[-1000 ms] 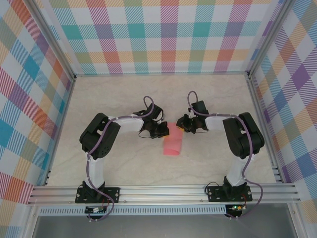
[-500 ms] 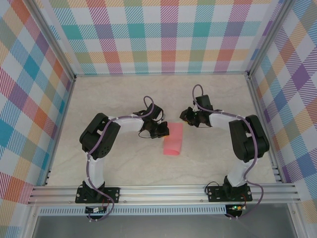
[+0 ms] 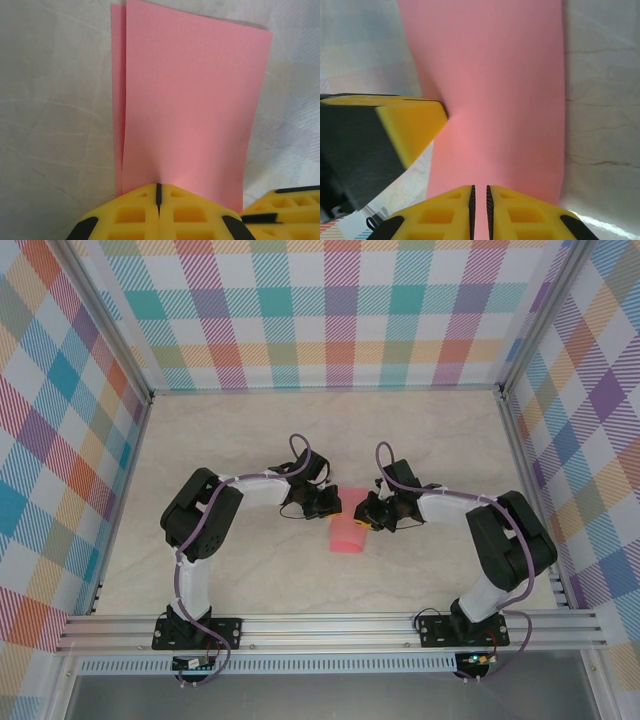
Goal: Fold a paper plane with a square sheet of paper (pick it up from the middle)
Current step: Fold the square sheet of paper in half at the center of the table.
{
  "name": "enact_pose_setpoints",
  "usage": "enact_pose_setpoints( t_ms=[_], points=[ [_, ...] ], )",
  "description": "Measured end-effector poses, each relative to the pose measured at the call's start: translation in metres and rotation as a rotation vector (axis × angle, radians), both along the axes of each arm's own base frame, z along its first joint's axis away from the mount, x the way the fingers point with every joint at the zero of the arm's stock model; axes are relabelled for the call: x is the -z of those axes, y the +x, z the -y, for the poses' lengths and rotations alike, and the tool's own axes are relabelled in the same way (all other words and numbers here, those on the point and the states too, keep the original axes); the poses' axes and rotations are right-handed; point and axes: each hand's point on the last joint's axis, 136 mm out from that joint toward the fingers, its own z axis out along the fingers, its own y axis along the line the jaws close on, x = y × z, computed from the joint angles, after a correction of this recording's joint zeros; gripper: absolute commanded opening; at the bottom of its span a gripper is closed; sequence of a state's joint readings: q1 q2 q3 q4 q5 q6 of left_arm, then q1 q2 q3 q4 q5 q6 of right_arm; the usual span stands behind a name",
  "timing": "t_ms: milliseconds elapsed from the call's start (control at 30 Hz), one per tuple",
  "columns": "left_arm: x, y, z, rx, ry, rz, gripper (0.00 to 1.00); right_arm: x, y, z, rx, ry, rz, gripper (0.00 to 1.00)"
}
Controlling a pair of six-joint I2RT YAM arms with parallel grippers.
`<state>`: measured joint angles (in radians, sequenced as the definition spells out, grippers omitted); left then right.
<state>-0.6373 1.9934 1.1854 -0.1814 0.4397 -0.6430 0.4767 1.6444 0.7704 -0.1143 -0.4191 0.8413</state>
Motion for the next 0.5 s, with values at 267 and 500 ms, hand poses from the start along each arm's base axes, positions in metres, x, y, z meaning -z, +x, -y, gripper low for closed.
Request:
enact_pose_setpoints(
  t_ms=[267, 500],
  points=[
    [0.001, 0.000, -0.001, -0.019, 0.001, -0.011, 0.00, 0.017, -0.013, 0.000, -0.033, -0.006, -0.068, 0.16],
    [0.001, 0.000, -0.001, -0.027, -0.001, -0.009, 0.00, 0.018, -0.038, 0.010, -0.068, -0.015, -0.085, 0.17]
  ],
)
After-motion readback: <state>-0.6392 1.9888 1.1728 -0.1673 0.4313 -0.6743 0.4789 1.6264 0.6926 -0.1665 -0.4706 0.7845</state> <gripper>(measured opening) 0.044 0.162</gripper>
